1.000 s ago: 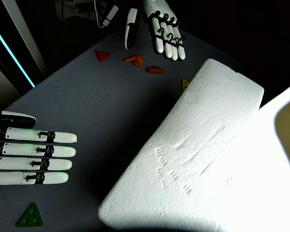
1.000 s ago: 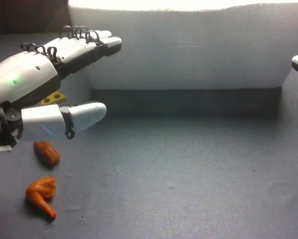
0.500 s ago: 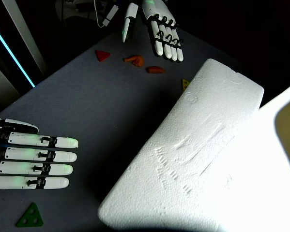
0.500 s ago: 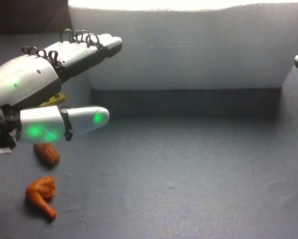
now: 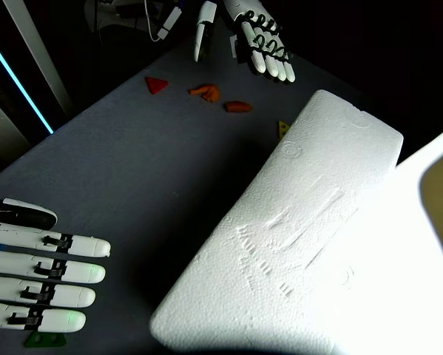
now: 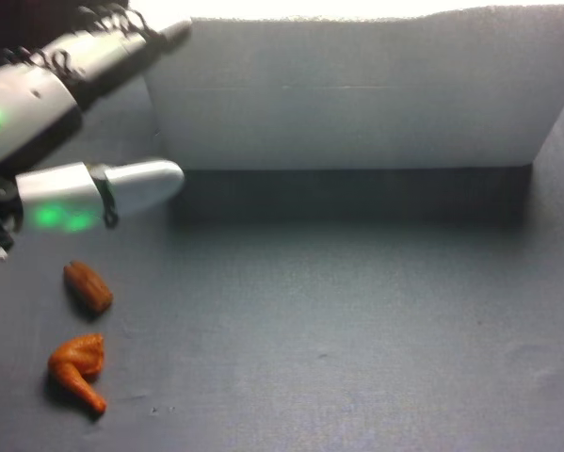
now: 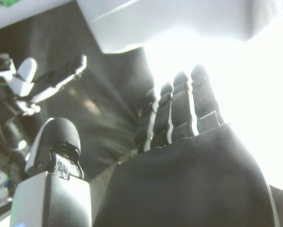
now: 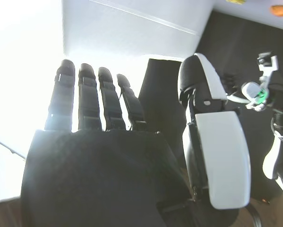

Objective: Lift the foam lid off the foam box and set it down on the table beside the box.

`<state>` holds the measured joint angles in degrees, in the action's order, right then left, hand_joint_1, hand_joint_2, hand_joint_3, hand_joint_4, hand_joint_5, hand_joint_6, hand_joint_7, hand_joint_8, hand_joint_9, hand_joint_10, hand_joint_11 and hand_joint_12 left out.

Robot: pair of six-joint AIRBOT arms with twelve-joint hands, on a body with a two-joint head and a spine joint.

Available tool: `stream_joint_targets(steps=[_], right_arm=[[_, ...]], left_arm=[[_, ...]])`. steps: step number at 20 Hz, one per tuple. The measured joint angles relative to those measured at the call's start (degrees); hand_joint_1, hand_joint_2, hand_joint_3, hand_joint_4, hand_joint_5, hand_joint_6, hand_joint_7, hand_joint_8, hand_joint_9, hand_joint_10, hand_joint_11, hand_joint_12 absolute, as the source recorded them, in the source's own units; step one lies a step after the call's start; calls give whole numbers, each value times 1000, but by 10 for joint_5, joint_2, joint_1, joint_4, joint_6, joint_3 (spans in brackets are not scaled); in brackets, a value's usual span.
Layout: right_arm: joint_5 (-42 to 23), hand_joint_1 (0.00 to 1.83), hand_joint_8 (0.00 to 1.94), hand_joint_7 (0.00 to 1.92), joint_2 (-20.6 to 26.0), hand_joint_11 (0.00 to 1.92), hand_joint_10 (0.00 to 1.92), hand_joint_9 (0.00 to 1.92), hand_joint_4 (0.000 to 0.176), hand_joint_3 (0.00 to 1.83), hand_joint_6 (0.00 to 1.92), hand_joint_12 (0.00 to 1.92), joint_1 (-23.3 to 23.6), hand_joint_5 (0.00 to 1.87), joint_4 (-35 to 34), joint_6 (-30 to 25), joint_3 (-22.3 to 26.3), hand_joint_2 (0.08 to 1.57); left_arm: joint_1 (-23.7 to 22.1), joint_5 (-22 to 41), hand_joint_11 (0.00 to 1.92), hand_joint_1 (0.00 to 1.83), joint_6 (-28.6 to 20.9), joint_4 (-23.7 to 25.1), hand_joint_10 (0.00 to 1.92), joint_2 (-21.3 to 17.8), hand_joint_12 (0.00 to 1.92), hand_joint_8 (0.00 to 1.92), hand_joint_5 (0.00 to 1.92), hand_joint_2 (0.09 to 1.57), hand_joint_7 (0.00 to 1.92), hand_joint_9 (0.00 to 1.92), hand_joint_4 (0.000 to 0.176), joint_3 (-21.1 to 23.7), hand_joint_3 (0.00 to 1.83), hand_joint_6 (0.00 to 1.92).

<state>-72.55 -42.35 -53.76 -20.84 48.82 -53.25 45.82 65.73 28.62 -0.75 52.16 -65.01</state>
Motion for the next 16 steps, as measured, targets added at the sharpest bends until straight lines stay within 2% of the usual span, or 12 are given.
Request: stream_joint_targets(steps=[1, 2, 3, 4, 5, 6, 7, 9, 10, 11, 15, 16], right_arm=[[-6, 416, 0, 0, 0, 0, 0, 0, 42, 0, 0, 0, 0, 0, -9, 3, -6, 1211], [-7, 416, 0, 0, 0, 0, 0, 0, 42, 0, 0, 0, 0, 0, -12, 4, -7, 1211], [-10, 456, 0, 0, 0, 0, 0, 0, 62, 0, 0, 0, 2, 0, -21, 7, -10, 1202], [-8, 397, 0, 0, -1, 40, 0, 0, 53, 0, 0, 19, 8, 0, -34, 11, -15, 1190], [-9, 351, 0, 0, -2, 7, 0, 0, 76, 62, 0, 638, 14, 0, -42, 14, -21, 1108], [-9, 325, 0, 0, -3, 1, 0, 0, 77, 41, 0, 1208, 16, 0, -54, 15, -28, 1120], [-9, 439, 0, 0, -7, 0, 0, 0, 36, 16, 0, 1432, 21, 0, -62, 15, -33, 1166], [-2, 487, 0, 0, -13, 0, 0, 0, 14, 7, 0, 1433, 33, 0, -75, 17, -43, 1196], [5, 509, 0, 0, -17, 0, 0, 0, 16, 3, 0, 1330, 42, 0, -78, 19, -49, 1200], [10, 533, 0, 0, -21, 0, 0, 0, 28, 2, 0, 1305, 47, 0, -81, 19, -54, 1202], [48, 539, 0, 0, -44, 0, 0, 0, 33, 1, 0, 1468, 73, 0, -96, 23, -79, 1212], [51, 521, 0, 0, -46, 0, 0, 0, 12, 1, 0, 1462, 76, 0, -97, 23, -82, 1212]], left_arm=[[-5, 4, 9, 337, 5, -17, 0, 2, 6, 0, 0, 1254, 0, 0, 9, -8, 0, 0], [-7, 3, 9, 337, 6, -20, 0, 3, 6, 0, 0, 1254, 0, 0, 9, -9, 0, 0], [-11, 6, 12, 357, 11, -30, 0, 4, 9, 0, 0, 1257, 0, 0, 1, -11, 1, 0], [-14, 8, 2, 410, 14, -35, 0, 7, 202, 0, 0, 1253, 0, 0, 12, -17, 3, 0], [-19, 9, 0, 417, 14, -42, 0, 13, 342, 0, 0, 1254, 0, 0, 21, -23, 1, 0], [-22, 5, 0, 418, 15, -48, 0, 19, 441, 0, 0, 1245, 0, 0, 34, -29, 0, 0], [-27, -2, 0, 412, 15, -51, 0, 22, 584, 0, 0, 1236, 0, 0, 45, -34, 0, 0], [-38, -9, 0, 430, 25, -69, 0, 28, 1042, 0, 0, 1208, 0, 0, 46, -40, 0, 0], [-44, -11, 0, 454, 28, -73, 0, 31, 1247, 0, 0, 1200, 0, 0, 38, -45, 0, 0], [-50, -16, 0, 466, 29, -74, 0, 34, 1361, 0, 0, 1189, 0, 0, 49, -52, 0, 0], [-63, -32, 0, 528, 29, -111, 0, 50, 1385, 0, 0, 1153, 0, 0, 31, -73, 0, 0], [-64, -32, 0, 532, 30, -114, 0, 51, 1461, 0, 0, 1129, 0, 0, 34, -75, 0, 0]])
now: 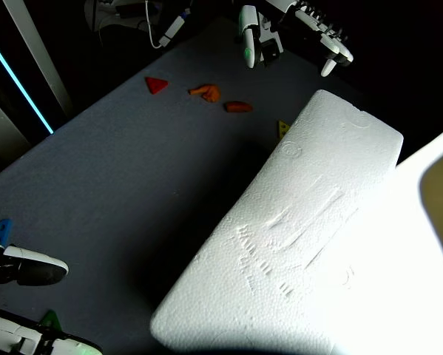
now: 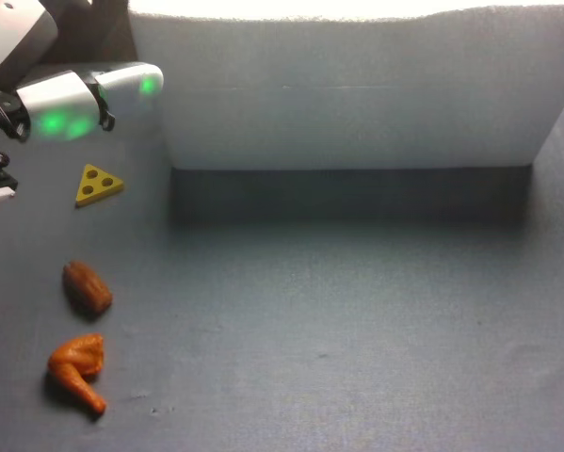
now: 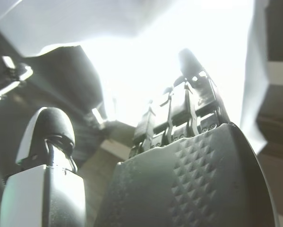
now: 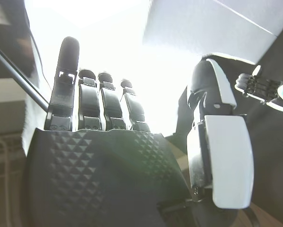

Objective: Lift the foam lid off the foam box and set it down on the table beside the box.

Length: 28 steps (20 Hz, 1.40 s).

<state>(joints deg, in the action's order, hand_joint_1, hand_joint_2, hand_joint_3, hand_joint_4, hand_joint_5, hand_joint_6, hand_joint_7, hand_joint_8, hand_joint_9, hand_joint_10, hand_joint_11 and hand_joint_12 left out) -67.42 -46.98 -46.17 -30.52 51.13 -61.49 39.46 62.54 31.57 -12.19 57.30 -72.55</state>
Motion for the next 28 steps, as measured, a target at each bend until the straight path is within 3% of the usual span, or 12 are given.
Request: stream_joint_targets(steps=[3, 7, 11, 16, 18, 19, 20, 21, 23, 25, 26, 28], right_arm=[[18, 548, 0, 0, -10, 0, 0, 0, 23, 5, 0, 1323, 27, 0, -7, 3, -16, 1207], [52, 609, 0, 0, -35, 0, 0, 0, 44, 0, 0, 1477, 59, 0, -10, 4, -45, 1169], [86, 609, 0, 0, -58, 0, 0, 0, 0, 0, 0, 1327, 94, 0, -14, 6, -70, 1139], [119, 643, 0, 0, -80, 0, 0, 0, 0, 0, 0, 821, 125, 0, -20, 5, -99, 1127], [129, 673, 0, 0, -86, 0, 0, 0, 0, 9, 0, 30, 125, 0, -31, 6, -106, 1154], [131, 673, 0, 0, -88, 0, 0, 0, 0, 9, 0, 30, 125, 0, -36, 6, -109, 1154], [134, 678, 0, 0, -89, 0, 0, 0, 0, 8, 0, 0, 125, 0, -41, 6, -112, 1159], [134, 706, 0, 0, -91, 0, 0, 0, 0, 6, 0, 0, 125, 0, -45, 6, -115, 1159], [136, 690, 0, 0, -96, 21, 0, 0, 0, 5, 0, 10, 125, 0, -51, 5, -121, 1158], [145, 705, 0, 0, -103, 49, 0, 1, 0, 0, 0, 34, 130, 0, -57, 4, -128, 1134], [151, 722, 0, 0, -109, 1, 10, 19, 0, 3, 0, 1013, 131, 0, -58, 3, -132, 1114], [157, 763, 0, 0, -113, 0, 1, 3, 0, 0, 0, 1111, 131, 0, -56, 1, -136, 1106]], left_arm=[[-4, -5, 0, 543, 1, -31, 0, 11, 1903, 0, 0, 1101, 0, 0, 39, -14, 0, 0], [-16, -23, 0, 590, -1, -66, 0, 35, 1921, 0, 0, 1108, 0, 0, 51, -44, 0, 0], [-21, -46, 0, 544, -14, -89, 0, 54, 1921, 0, 0, 1070, 0, 0, 61, -67, 0, 0], [-28, -60, 0, 555, -22, -105, 0, 66, 1921, 0, 0, 1046, 0, 0, 67, -89, 0, 0], [-35, -72, 0, 576, -27, -103, 0, 76, 1820, 0, 0, 1058, 0, 0, 44, -100, 0, 0], [-35, -76, 0, 576, -28, -102, 0, 79, 1820, 0, 0, 1058, 0, 0, 44, -102, 0, 0], [-35, -78, 0, 558, -30, -100, 0, 82, 1345, 0, 0, 1034, 0, 0, 49, -104, 4, 0], [-35, -82, 0, 583, -31, -99, 0, 84, 741, 0, 0, 1039, 0, 0, 42, -106, 0, 0], [-36, -87, 0, 576, -32, -103, 0, 88, 255, 0, 0, 1041, 0, 0, 35, -111, 0, 0], [-36, -93, 0, 570, -35, -111, 0, 92, 323, 0, 0, 1029, 0, 0, 33, -119, 0, 0], [-36, -94, 0, 573, -37, -118, 0, 95, 353, 0, 0, 1043, 0, 0, 12, -122, 5, 0], [-36, -100, 0, 564, -43, -118, 0, 98, 285, 0, 0, 1039, 0, 0, 15, -127, 2, 0]])
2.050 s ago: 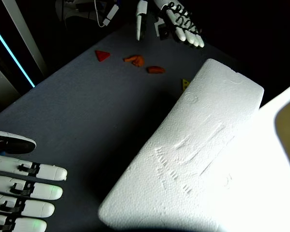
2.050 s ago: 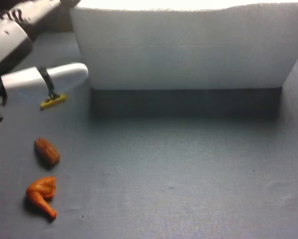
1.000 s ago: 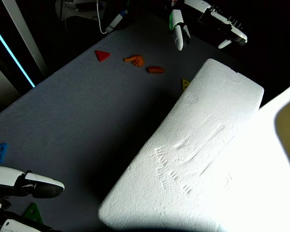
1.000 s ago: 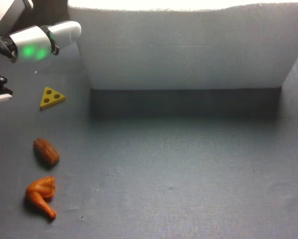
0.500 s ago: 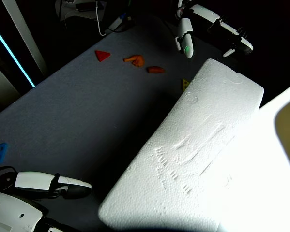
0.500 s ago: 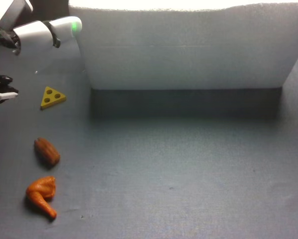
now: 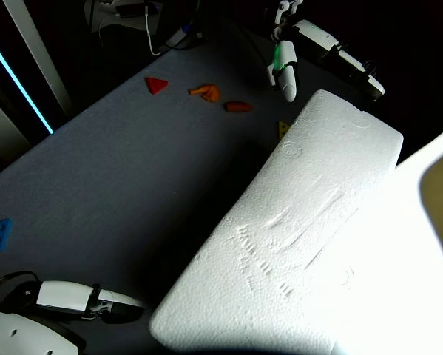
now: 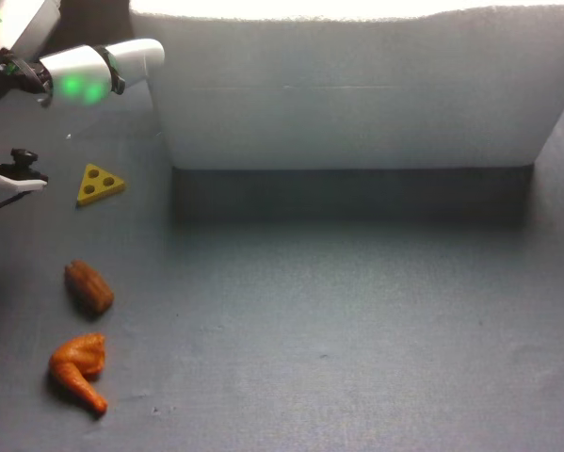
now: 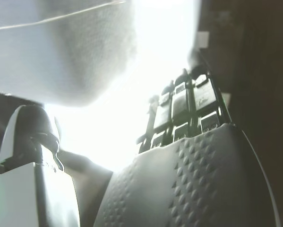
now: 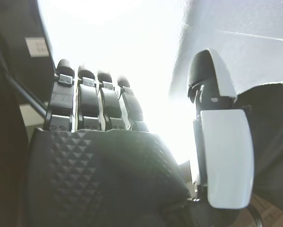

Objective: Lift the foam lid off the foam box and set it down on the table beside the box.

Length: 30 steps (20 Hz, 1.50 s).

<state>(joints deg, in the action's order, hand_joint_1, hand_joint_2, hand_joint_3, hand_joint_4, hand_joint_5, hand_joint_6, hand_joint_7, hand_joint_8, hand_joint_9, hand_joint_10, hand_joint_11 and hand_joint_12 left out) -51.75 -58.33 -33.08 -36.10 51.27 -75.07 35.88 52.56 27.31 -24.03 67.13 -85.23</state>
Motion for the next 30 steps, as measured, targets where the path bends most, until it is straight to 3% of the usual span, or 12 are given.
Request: stream_joint_targets(steps=[4, 6, 8, 12, 15, 17, 19, 21, 23, 26, 28, 30], right_arm=[[8, 690, 0, 0, -5, 0, 3, 6, 0, 0, 0, 844, 7, 0, -3, -1, -7, 1118], [8, 666, 0, 0, -8, 0, 0, 0, 0, 1, 0, 79, 8, 0, -3, -3, -12, 1097], [11, 648, 0, 0, -13, 0, 0, 0, 0, 4, 0, 2, 8, 0, -3, -5, -17, 1103], [19, 640, 0, 0, -19, 0, 0, 0, 0, 6, 0, 0, 16, 0, -1, -7, -24, 1109], [28, 580, 0, 0, -29, 0, 0, 0, 0, 10, 0, 0, 23, 0, -4, -8, -35, 1122], [30, 628, 0, 0, -31, 0, 0, 0, 0, 8, 0, 0, 27, 0, 1, -9, -36, 1128], [30, 595, 0, 0, -33, 0, 0, 0, 0, 10, 0, 0, 30, 0, 1, -9, -37, 1138], [31, 608, 0, 0, -35, 0, 0, 0, 0, 3, 0, 0, 30, 0, 0, -9, -39, 1126], [33, 601, 0, 0, -36, 0, 0, 0, 0, 5, 0, 0, 33, 0, 2, -10, -42, 1132], [33, 604, 0, 0, -37, 0, 0, 0, 0, 2, 0, 0, 33, 0, 3, -11, -42, 1128], [32, 592, 0, 0, -38, 0, 0, 0, 0, 7, 0, 0, 33, 0, 3, -12, -42, 1141], [32, 586, 0, 0, -38, 0, 0, 0, 0, 9, 0, 0, 33, 0, 3, -15, -42, 1149]], left_arm=[[0, -11, 0, 501, -7, 0, 0, 11, 356, 0, 0, 1023, 0, 0, 22, -12, 0, 0], [0, -18, 0, 493, -15, 3, 0, 18, 302, 0, 0, 1000, 0, 0, 27, -19, 0, 0], [-3, -27, 0, 506, -18, 7, 0, 23, 298, 0, 0, 1013, 0, 0, 12, -25, 2, 0], [-16, -44, 0, 452, -19, 14, 0, 34, 439, 0, 0, 1016, 0, 0, 4, -38, 2, 0], [-16, -54, 0, 507, -27, 12, 2, 41, 739, 0, 0, 1017, 0, 11, 13, -50, 0, 0], [-20, -61, 0, 515, -27, 10, 0, 43, 409, 0, 0, 1030, 0, 0, 23, -53, 2, 0], [-23, -61, 0, 498, -29, 9, 4, 48, 603, 0, 0, 1022, 0, 15, 13, -59, 0, 0], [-23, -66, 0, 541, -32, 10, 0, 52, 495, 0, 0, 1024, 0, 0, 3, -62, 1, 0], [-23, -70, 0, 511, -35, 12, 4, 58, 623, 0, 0, 1017, 0, 17, 2, -66, 0, 0], [-23, -74, 0, 506, -38, 17, 0, 62, 336, 0, 0, 1003, 0, 0, 12, -70, 0, 0], [-24, -75, 0, 482, -40, 19, 0, 63, 386, 0, 0, 1011, 0, 0, 15, -70, 1, 0], [-26, -76, 0, 491, -44, 21, 0, 63, 47, 0, 0, 1037, 0, 0, 14, -71, 4, 0]])
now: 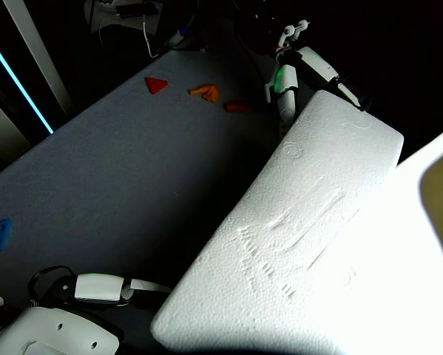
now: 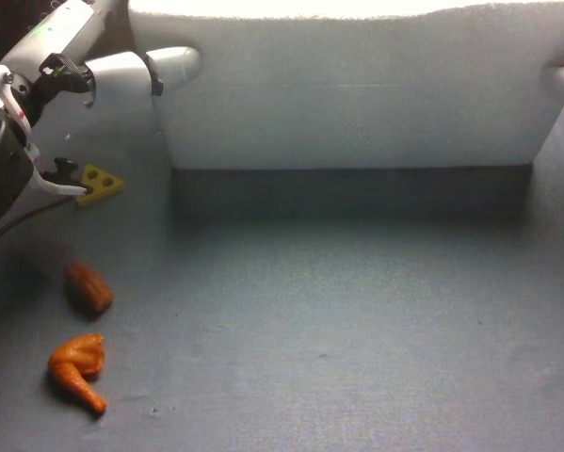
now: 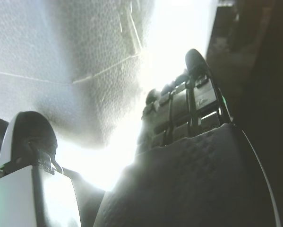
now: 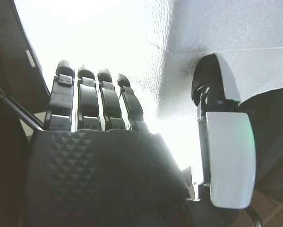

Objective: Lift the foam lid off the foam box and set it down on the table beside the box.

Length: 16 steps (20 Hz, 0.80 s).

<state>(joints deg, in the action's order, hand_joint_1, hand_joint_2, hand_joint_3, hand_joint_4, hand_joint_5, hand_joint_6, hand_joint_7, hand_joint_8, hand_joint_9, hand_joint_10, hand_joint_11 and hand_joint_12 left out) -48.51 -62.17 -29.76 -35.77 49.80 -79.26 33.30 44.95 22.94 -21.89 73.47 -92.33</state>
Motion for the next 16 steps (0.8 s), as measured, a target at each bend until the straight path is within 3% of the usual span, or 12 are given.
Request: stream_joint_targets(steps=[3, 7, 8, 9, 10, 11, 12, 13, 14, 15, 16], right_arm=[[0, 612, 0, 0, -1, 0, 4, 9, 0, 16, 0, 0, 0, 0, 0, -5, 0, 1177], [-1, 517, 8, 25, -1, 4, 21, 39, 0, 19, 10, 5, 0, 16, 4, -15, 0, 1224], [-1, 527, 10, 62, -1, 0, 104, 44, 0, 12, 147, 213, 0, 24, 5, -18, 0, 1228], [-4, 551, 23, 99, -1, 0, 304, 11, 0, 10, 365, 470, 0, 4, 7, -19, 0, 1240], [-9, 554, 19, 97, -1, 0, 372, 1, 0, 4, 295, 681, 0, 0, 8, -20, 2, 1246], [-17, 537, 8, 44, 0, 0, 270, 0, 0, 1, 251, 593, 0, 0, 7, -20, 7, 1248], [-19, 521, 5, 38, 1, 0, 187, 0, 0, 1, 267, 321, 0, 0, 7, -21, 11, 1252], [-25, 526, 23, 94, 1, 0, 286, 0, 0, 0, 426, 215, 0, 0, 7, -22, 15, 1239], [-28, 542, 40, 142, 1, 0, 407, 0, 0, 0, 468, 295, 0, 0, 8, -22, 18, 1232], [-34, 501, 27, 116, 3, 0, 383, 0, 0, 0, 176, 325, 0, 0, 9, -22, 22, 1227], [-36, 478, 13, 30, 7, 0, 123, 8, 0, 2, 34, 64, 0, 0, 11, -22, 25, 1233]], left_arm=[[0, 0, 2, 506, -6, 0, 0, 6, 1, 4, 93, 1065, 12, 0, 15, -4, 12, 32], [0, 4, 7, 467, -10, 0, 0, 7, 3, 4, 131, 1106, 18, 0, 37, -5, 20, 33], [0, 5, 16, 466, -10, 0, 0, 6, 8, 3, 132, 1115, 19, 0, 32, -5, 20, 29], [1, 9, 10, 464, -12, 0, 0, 6, 7, 0, 145, 1114, 12, 0, 30, -4, 16, 30], [2, 11, 13, 481, -13, 0, 0, 5, 9, 1, 152, 1113, 14, 0, 35, -1, 13, 30], [4, 15, 31, 501, -14, -1, 8, 2, 20, 8, 160, 1120, 33, 19, 19, 4, 13, 29], [5, 17, 13, 513, -14, 0, 5, -1, 16, 6, 156, 1117, 32, 15, 13, 6, 9, 24], [5, 21, 16, 493, -14, 2, 5, -5, 20, 4, 150, 1108, 31, 15, 24, 11, 4, 19], [5, 24, 8, 488, -14, 3, 5, -7, 20, 5, 151, 1103, 35, 15, 26, 12, 1, 17], [5, 31, 1, 473, -14, 3, 1, -11, 20, 3, 154, 1106, 31, 6, 22, 16, 3, 17], [4, 38, 0, 474, -14, 9, 0, -13, 3, 0, 156, 1097, 9, 0, 37, 18, 0, 16]])
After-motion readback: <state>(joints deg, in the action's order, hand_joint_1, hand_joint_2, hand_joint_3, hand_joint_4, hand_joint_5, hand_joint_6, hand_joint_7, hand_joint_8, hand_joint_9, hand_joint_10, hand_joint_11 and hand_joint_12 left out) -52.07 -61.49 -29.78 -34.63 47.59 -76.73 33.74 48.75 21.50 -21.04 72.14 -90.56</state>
